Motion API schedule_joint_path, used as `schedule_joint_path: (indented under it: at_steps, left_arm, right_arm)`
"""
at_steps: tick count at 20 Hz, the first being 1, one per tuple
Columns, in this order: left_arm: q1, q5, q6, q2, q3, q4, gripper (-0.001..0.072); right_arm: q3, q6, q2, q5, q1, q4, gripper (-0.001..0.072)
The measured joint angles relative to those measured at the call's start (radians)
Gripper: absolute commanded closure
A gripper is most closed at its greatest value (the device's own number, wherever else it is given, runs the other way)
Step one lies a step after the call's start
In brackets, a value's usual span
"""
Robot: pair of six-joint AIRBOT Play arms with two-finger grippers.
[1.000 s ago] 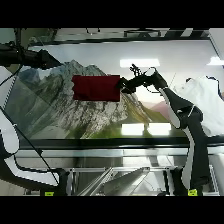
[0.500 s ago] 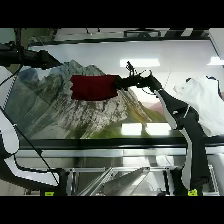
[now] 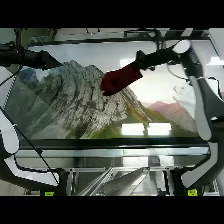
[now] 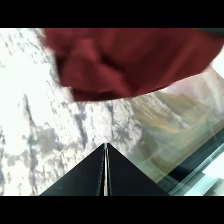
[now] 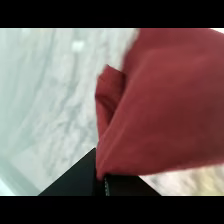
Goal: Fold the shirts.
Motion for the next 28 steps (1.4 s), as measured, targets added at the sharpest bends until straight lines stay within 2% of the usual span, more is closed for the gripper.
schedule_joint_path:
  at_steps: [4, 7, 13, 16, 19, 22, 25, 28]
  left_arm:
    - [0.0, -0.002, 0.0, 0.0, -0.049, -0.002, 0.0685]
    - [0.0, 0.005, 0.0, 0.0, -0.132, -0.014, 0.0685]
    - [-0.005, 0.09, 0.016, 0.0, -0.271, -0.103, 0.0685]
    - [-0.008, 0.111, 0.024, 0.0, -0.291, -0.118, 0.0685]
    - [-0.009, 0.125, 0.027, 0.0, -0.299, -0.128, 0.0685]
    - [-0.009, 0.129, 0.028, 0.0, -0.301, -0.131, 0.0685]
    - [-0.009, 0.129, 0.031, 0.0, -0.302, -0.132, 0.0685]
    - [-0.009, 0.108, 0.031, 0.0, -0.302, -0.133, 0.0685]
  right_arm:
    - [-0.061, 0.027, 0.172, 0.026, -0.114, -0.068, 0.0696]
    - [-0.078, 0.034, 0.24, -0.009, -0.199, -0.087, 0.0694]
    - [-0.053, 0.013, 0.229, -0.229, -0.337, -0.095, 0.0694]
    - [0.044, 0.002, 0.196, -0.266, -0.433, -0.095, 0.0694]
    - [0.099, -0.005, 0.196, -0.196, -0.545, -0.096, 0.0697]
    - [0.044, -0.001, 0.24, -0.041, -0.653, -0.105, 0.0696]
    - [-0.188, 0.018, 0.38, 0.039, -0.734, -0.14, 0.0693]
    - [-0.47, 0.066, 0.557, 0.075, -0.81, -0.285, 0.0691]
